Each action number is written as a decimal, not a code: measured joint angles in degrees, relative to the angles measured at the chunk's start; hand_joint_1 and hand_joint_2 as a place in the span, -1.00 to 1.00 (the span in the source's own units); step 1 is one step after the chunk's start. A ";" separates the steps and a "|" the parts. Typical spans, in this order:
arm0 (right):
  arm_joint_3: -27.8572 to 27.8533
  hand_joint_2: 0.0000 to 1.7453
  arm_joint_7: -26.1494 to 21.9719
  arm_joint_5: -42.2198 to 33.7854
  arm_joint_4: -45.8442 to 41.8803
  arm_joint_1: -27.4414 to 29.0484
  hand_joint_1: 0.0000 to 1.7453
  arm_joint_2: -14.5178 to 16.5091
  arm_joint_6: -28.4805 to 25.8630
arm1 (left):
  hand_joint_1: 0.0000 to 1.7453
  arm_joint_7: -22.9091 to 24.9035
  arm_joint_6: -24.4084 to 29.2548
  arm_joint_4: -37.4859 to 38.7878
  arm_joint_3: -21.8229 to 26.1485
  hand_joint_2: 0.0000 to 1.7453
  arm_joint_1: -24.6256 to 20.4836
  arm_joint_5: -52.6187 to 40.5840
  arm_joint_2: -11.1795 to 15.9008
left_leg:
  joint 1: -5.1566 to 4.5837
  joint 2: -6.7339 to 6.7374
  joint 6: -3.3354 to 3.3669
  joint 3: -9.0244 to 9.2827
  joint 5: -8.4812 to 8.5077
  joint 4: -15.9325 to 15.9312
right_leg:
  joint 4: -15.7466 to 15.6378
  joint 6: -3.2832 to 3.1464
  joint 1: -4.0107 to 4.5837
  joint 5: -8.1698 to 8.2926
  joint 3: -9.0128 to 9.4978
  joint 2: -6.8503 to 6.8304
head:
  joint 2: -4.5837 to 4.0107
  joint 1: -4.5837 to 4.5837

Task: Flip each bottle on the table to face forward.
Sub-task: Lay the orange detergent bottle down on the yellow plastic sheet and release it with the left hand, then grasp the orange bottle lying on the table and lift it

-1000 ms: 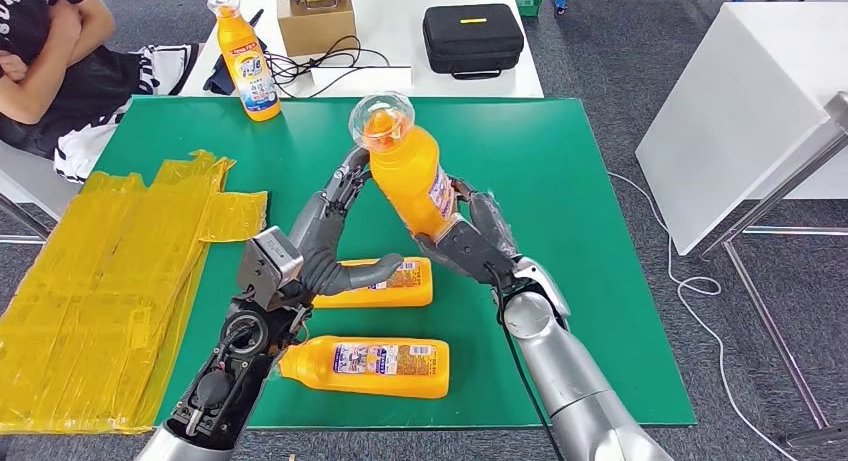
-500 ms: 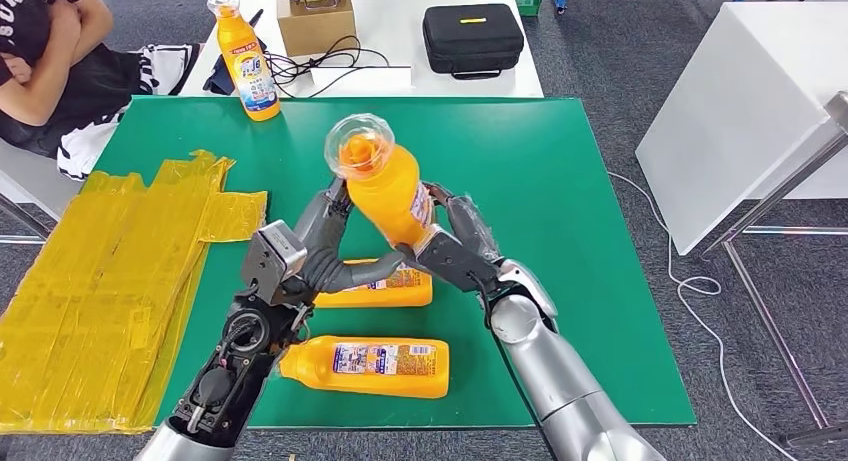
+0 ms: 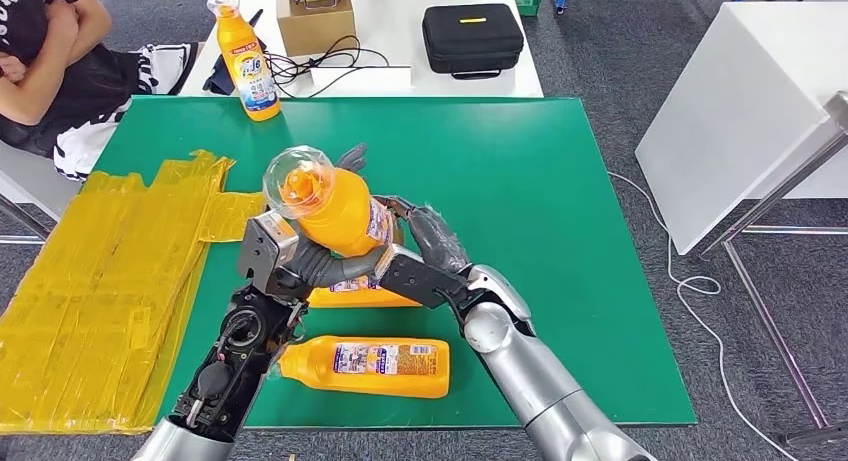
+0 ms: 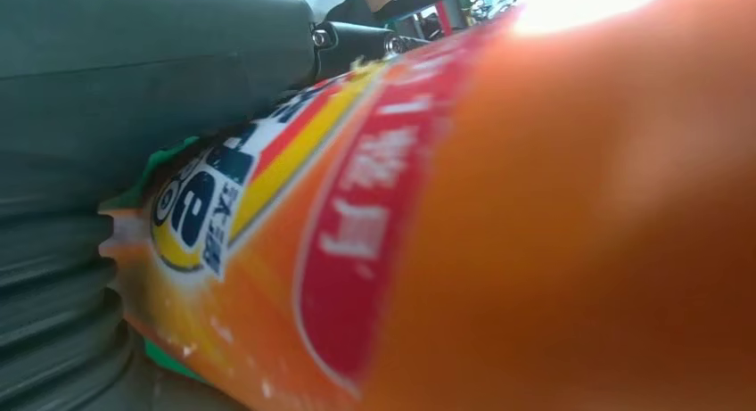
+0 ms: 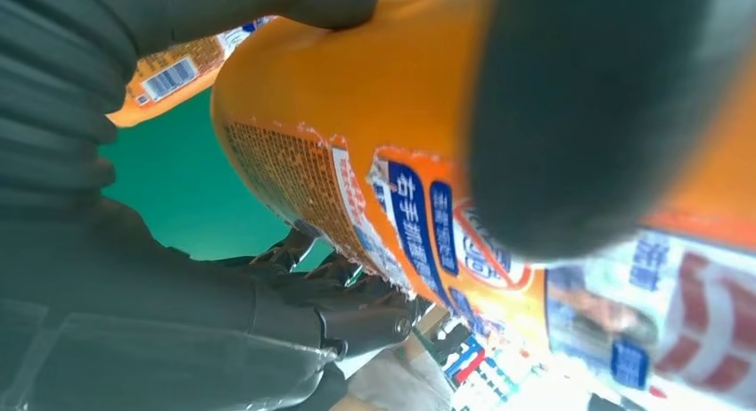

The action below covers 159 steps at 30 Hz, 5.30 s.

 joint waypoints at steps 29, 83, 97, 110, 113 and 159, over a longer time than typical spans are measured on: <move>3.51 1.00 0.14 -1.79 3.24 -1.46 1.00 0.30 -0.48 | 1.00 -0.71 1.05 1.49 2.49 1.00 1.29 3.41 0.01 | 0.00 -0.01 0.00 0.00 0.00 0.00 | 0.00 0.00 0.00 0.00 0.00 0.00 | 0.00 0.01; -4.20 1.00 6.56 8.21 -25.30 8.57 -1.00 -6.69 -7.45 | 1.00 20.17 22.01 -5.24 12.50 1.00 -4.54 -70.47 2.34 | 0.00 0.01 0.00 0.03 0.00 0.00 | -0.02 0.00 0.00 0.00 -0.03 0.00 | 0.00 0.01; -7.63 1.00 5.90 4.97 -27.33 9.63 -1.00 -7.43 -4.54 | 1.00 25.01 7.89 27.56 7.32 1.00 -22.07 -82.24 7.27 | 0.00 0.06 0.01 0.03 0.05 0.00 | 0.04 0.00 0.00 0.02 -0.02 0.02 | 0.00 0.01; -7.62 1.00 5.91 4.56 -26.94 9.65 -1.00 -7.51 -4.54 | 1.00 25.58 5.28 42.09 7.19 1.00 -26.99 -82.10 9.68 | 0.01 0.03 0.01 -0.03 0.06 0.00 | 0.04 -0.01 0.00 0.01 -0.04 0.01 | 0.00 0.02; -7.61 1.00 6.09 4.43 -26.70 9.71 -1.00 -7.53 -4.54 | 1.00 27.20 5.01 45.56 7.61 1.00 -28.11 -81.86 10.42 | 0.02 0.01 0.01 -0.04 0.06 0.00 | 0.05 -0.01 0.00 0.01 -0.04 0.01 | 0.00 0.02; -7.52 1.00 7.70 4.96 -23.65 10.18 -1.00 -8.06 -5.87 | -1.00 44.75 8.44 54.81 13.04 1.00 -26.82 -82.24 12.62 | 0.03 -0.01 0.00 -0.05 0.06 0.00 | 0.05 -0.01 -0.01 0.01 -0.05 0.00 | 0.00 0.02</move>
